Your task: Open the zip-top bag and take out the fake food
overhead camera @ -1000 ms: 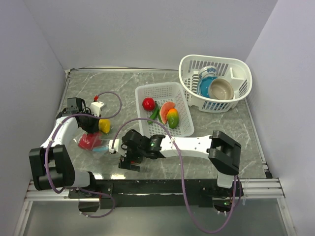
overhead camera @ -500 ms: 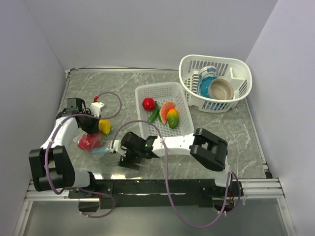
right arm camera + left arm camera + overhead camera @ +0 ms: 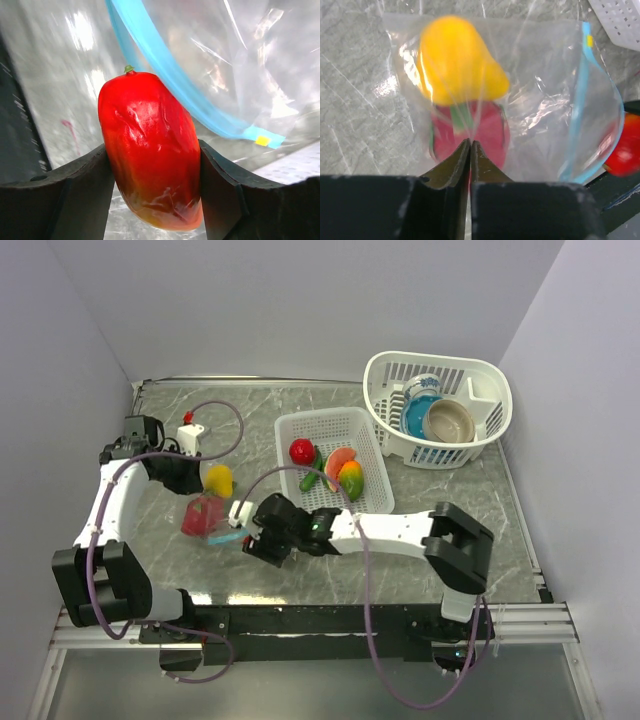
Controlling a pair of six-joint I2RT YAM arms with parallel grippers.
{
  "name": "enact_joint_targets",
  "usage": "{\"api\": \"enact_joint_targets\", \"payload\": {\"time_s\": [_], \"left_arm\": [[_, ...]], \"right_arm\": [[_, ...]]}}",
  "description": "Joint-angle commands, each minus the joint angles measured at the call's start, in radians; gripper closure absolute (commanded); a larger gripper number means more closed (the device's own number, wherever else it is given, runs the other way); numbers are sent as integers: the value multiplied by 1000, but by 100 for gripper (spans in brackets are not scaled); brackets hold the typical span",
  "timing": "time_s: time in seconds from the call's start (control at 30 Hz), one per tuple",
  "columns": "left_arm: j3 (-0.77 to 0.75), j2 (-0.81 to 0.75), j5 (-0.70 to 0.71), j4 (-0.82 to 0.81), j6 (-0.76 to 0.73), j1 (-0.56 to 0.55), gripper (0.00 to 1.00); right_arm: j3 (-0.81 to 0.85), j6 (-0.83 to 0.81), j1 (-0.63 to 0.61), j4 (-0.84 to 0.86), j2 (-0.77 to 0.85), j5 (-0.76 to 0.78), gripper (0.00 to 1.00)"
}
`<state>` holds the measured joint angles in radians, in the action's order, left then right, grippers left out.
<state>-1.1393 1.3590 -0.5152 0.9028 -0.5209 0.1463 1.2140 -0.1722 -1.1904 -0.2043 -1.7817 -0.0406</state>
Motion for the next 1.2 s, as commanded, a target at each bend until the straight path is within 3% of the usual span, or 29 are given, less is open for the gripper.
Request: {"api": "enact_joint_targets", "payload": {"time_s": [0.0, 0.07, 0.2, 0.33, 0.37, 0.4, 0.43, 0.5, 0.67, 0.8, 0.9, 0.93, 1.03, 1.17], "left_arm": [[22, -29, 50, -30, 7, 2, 79], [71, -3, 93, -74, 2, 15, 80], [115, 34, 107, -107, 10, 24, 99], [83, 5, 95, -99, 13, 24, 99], [64, 2, 68, -87, 16, 24, 99], [44, -1, 52, -56, 21, 24, 99], [-2, -8, 28, -39, 31, 24, 99], [-48, -17, -40, -3, 50, 24, 99], [-178, -58, -158, 67, 99, 19, 99], [-217, -84, -224, 110, 119, 12, 99], [-235, -92, -281, 163, 116, -4, 99], [-212, -98, -275, 160, 113, -11, 99], [-127, -100, -215, 114, 116, -13, 99], [-167, -86, -224, 192, 96, -16, 99]], "right_arm": [[2, 31, 8, 57, 68, -18, 85], [-4, 37, 8, 54, 50, -24, 85], [2, 56, 6, 39, 63, -25, 85], [-48, 91, 61, 106, 188, 83, 86], [-48, 108, 124, 118, 230, 96, 87], [-50, 126, 156, 153, 249, 143, 89], [-54, 170, 187, 179, 267, 187, 97], [-56, 236, 274, 235, 297, 299, 100], [97, 379, 408, 91, 150, 562, 100], [214, 445, 465, -61, 9, 558, 100], [211, 445, 471, -52, -22, 539, 58], [210, 457, 471, -52, -25, 536, 28], [200, 465, 469, -44, -9, 530, 0], [182, 445, 468, -37, 50, 544, 0]]}}
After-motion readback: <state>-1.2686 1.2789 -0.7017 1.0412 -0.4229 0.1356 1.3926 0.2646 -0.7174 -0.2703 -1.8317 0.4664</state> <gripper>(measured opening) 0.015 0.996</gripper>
